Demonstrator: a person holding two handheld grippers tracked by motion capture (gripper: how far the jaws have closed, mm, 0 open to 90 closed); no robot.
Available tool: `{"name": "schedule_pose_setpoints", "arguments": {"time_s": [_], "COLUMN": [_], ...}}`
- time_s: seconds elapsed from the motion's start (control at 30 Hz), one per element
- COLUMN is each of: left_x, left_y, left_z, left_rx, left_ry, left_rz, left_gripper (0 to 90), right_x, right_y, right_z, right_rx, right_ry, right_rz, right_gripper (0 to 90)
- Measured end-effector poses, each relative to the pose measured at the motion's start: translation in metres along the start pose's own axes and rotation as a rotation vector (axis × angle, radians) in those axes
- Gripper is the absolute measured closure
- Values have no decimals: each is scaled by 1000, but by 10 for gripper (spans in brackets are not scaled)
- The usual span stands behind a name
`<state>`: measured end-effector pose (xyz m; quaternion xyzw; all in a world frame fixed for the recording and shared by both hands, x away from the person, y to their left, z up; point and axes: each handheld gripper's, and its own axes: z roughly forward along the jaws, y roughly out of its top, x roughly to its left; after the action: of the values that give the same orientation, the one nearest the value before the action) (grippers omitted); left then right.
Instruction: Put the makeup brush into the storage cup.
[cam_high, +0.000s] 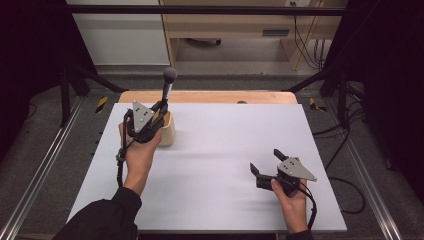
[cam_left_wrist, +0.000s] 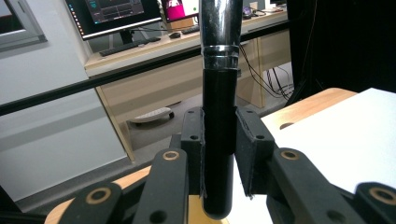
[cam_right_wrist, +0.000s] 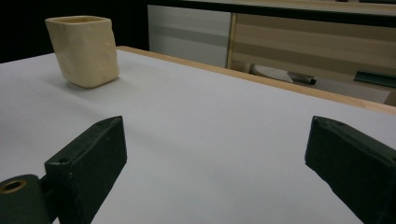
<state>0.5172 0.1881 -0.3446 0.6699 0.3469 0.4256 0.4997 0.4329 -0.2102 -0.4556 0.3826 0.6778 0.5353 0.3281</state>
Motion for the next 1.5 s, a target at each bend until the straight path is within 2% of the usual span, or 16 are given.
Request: {"name": "schedule_pose_setpoints", "arguments": {"time_s": [0.23, 0.57, 0.9, 1.13, 1.27, 1.5], "left_x": [2, 7, 16, 23, 24, 28], "left_y": [-1, -5, -9, -11, -13, -15], "left_z": [5, 15, 20, 24, 25, 26], "left_rx": [-5, -3, -9, -12, -24, -33], "left_ry": [7, 16, 32, 45, 43, 44], "left_rz": [-40, -59, -117, -134, -179, -220], "left_gripper": [742, 742, 742, 742, 742, 742], "right_x": [1, -4, -6, -7, -7, -8], "right_y": [-1, -3, -4, -4, -5, -6], "right_z": [0, -5, -6, -7, -8, -7], "right_rx": [-6, -7, -12, -16, -9, -11], "right_ry": [2, -12, -18, -15, -14, -13], "right_rz": [-17, -1, 0, 0, 9, 1], "right_gripper": [58, 62, 66, 69, 70, 71]}}
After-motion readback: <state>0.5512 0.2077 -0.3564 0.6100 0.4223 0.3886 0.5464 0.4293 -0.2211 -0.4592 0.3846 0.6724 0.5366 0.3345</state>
